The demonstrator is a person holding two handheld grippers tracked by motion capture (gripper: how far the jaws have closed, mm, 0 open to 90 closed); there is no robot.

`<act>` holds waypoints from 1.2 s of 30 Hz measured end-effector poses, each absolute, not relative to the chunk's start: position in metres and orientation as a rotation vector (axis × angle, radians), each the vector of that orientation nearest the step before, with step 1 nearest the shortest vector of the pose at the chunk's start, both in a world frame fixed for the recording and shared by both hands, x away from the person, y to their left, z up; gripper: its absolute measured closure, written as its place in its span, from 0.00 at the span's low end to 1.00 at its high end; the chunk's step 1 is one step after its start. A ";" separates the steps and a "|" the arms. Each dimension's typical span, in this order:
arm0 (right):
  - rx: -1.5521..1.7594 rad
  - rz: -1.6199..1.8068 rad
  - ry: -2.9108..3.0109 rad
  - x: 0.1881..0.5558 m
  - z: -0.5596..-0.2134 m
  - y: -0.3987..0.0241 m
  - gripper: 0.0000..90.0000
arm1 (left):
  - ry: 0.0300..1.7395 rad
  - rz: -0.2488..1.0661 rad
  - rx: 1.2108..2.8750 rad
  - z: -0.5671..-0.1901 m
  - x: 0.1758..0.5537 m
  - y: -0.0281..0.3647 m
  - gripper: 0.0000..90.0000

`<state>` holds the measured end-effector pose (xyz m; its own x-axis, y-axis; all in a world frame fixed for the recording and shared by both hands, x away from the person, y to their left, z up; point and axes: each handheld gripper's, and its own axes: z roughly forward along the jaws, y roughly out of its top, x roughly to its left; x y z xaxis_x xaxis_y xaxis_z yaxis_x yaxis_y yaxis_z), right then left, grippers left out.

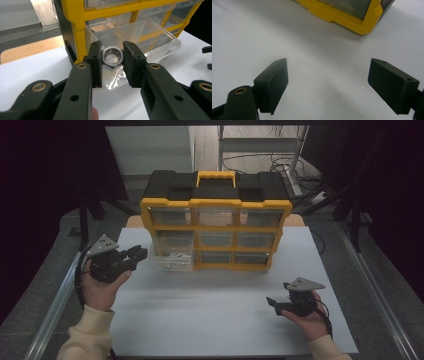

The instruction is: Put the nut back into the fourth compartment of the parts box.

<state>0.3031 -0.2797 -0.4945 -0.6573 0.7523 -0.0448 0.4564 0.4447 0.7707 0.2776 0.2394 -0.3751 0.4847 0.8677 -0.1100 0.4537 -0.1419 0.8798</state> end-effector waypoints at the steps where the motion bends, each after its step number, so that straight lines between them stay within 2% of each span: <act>1: 1.022 1.064 2.318 0.303 -0.495 -0.280 0.19 | 1.118 0.541 1.773 -0.374 0.278 0.239 0.78; 36: 1.022 1.066 2.319 0.303 -0.495 -0.280 0.19 | 1.042 0.514 1.820 -0.361 0.305 0.195 0.78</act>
